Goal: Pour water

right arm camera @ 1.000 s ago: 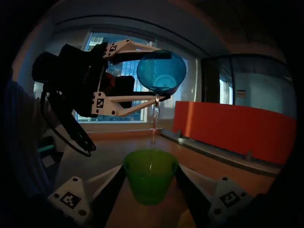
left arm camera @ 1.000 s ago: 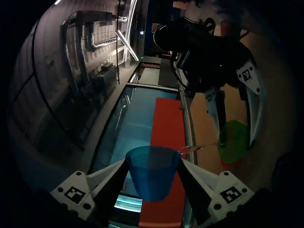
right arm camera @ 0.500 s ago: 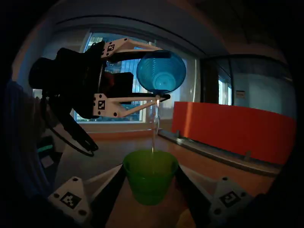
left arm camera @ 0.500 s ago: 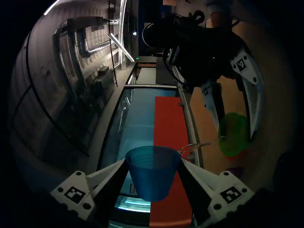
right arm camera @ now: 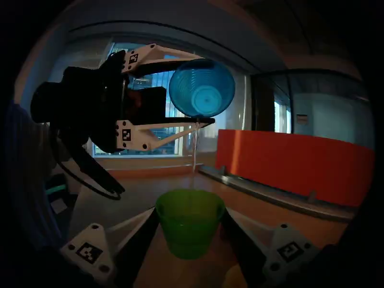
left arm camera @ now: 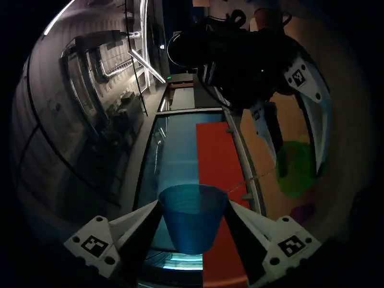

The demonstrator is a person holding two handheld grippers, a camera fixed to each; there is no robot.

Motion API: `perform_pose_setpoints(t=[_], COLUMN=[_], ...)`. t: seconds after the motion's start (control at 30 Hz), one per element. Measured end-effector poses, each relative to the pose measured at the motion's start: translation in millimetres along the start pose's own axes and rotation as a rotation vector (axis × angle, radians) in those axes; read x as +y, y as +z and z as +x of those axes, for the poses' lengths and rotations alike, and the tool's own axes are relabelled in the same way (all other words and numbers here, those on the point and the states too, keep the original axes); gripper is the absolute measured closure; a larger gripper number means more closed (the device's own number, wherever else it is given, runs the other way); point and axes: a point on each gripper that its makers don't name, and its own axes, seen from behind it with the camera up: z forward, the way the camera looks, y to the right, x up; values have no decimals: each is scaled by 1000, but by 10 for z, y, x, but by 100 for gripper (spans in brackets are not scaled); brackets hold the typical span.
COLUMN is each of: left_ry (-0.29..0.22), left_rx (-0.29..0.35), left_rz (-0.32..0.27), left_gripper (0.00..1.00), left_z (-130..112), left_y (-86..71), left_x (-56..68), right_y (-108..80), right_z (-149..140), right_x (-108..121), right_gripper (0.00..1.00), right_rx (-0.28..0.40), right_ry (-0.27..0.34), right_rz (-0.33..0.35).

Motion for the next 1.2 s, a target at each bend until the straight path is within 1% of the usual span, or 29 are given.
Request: perform_pose_setpoints(t=[0.17,0.37,0.5,0.6,0.7,1.0,1.07,1.2], left_ry=[14,9,-19,-65,-149,-487,-565,-704], left_rx=[3,7,13,17,18,28,23,10], left_rz=[7,11,14,12,5,10,11,13], left_gripper=[13,13,13,13,13,13,13,13], left_z=[35,54,66,71,61,-17,-58,-139], left_y=[-14,-14,5,15,24,33,31,2], left_x=[-2,-21,-40,-33,-6,-2,27,104], right_y=[4,10,16,13,1,-74,-92,-123], right_z=[9,20,28,41,55,89,94,100], right_x=[-1,-9,-14,-18,-13,15,24,34], right_gripper=[10,10,10,10,10,10,10,10], right_rx=[1,4,6,9,11,22,24,27], right_ry=[0,-1,-2,-3,-6,-11,-13,-15], right_rz=[-1,0,-2,-3,-6,-18,-22,-28])
